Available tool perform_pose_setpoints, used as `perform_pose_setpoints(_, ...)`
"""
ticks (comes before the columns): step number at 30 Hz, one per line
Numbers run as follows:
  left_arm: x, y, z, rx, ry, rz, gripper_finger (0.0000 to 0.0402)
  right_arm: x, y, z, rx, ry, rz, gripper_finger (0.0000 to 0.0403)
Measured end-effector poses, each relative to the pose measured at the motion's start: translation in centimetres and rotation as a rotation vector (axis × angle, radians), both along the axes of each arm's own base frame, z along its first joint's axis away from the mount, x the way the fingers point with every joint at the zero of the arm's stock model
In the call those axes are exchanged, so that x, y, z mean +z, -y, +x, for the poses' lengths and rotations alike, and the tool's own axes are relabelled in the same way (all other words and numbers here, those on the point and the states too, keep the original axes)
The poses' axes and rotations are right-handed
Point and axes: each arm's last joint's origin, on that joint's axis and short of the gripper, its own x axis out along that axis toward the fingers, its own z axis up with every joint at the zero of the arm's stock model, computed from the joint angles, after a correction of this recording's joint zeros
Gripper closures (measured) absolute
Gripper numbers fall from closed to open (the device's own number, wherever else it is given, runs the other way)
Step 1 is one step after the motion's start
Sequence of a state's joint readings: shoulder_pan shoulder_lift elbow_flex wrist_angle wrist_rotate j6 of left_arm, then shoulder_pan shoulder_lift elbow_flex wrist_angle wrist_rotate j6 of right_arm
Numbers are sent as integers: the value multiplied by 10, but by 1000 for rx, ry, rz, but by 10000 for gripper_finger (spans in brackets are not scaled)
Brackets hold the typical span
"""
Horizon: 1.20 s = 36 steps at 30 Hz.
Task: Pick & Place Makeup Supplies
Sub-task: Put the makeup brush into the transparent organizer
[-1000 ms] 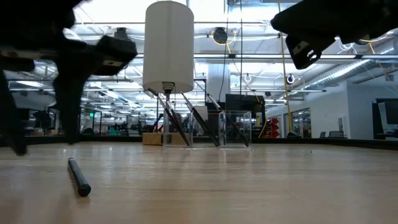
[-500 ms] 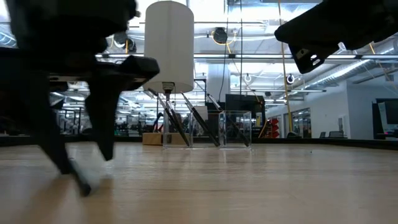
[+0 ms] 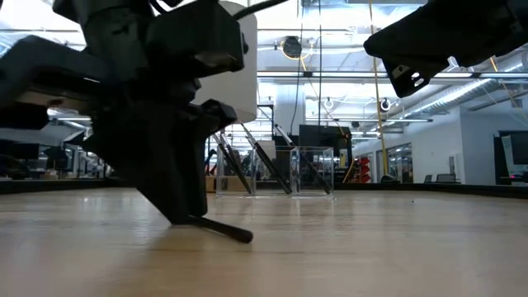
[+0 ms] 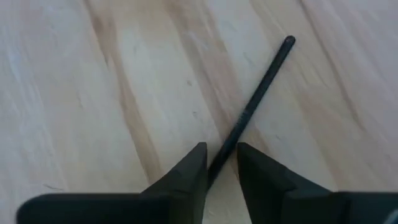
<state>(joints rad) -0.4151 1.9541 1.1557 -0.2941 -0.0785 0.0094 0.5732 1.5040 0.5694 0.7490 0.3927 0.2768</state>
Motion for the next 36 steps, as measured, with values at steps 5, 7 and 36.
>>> perform_pose_setpoints(5, 0, -6, 4, 79, 7, -38, 336, 0, 0, 0, 0, 0, 0, 403)
perform_pose_setpoints(7, 0, -10, 6, 117, 2, -59, 348, 0, 0, 0, 0, 0, 0, 403)
perform_pose_setpoints(36, 33, -13, 1, 77, 34, -175, 246, -1, 3, 0, -86, -4, -2, 284)
